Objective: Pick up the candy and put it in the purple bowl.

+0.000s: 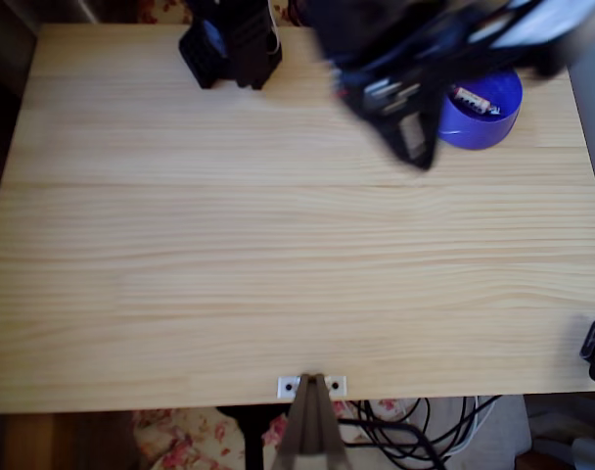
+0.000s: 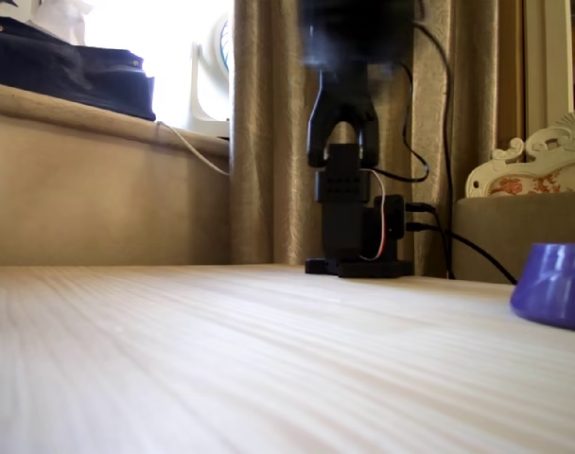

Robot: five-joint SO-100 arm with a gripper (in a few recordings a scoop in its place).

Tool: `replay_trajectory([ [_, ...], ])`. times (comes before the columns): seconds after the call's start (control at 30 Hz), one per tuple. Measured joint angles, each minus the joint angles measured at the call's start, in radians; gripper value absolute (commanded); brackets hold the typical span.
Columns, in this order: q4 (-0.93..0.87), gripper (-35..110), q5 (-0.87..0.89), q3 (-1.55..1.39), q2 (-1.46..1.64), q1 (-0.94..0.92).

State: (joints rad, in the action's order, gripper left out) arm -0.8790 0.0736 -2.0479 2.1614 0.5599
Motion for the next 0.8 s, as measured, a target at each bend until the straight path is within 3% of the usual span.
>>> replay_trajectory([
  [0.37,0.094,-1,-0.069,-0.471,0.433,-0.554],
  [0.53,0.063,-1,-0.052,-0.707,0.713,-0.664],
  [0.8,-0.121,-1,-0.026,-0.917,1.088,-0.695],
])
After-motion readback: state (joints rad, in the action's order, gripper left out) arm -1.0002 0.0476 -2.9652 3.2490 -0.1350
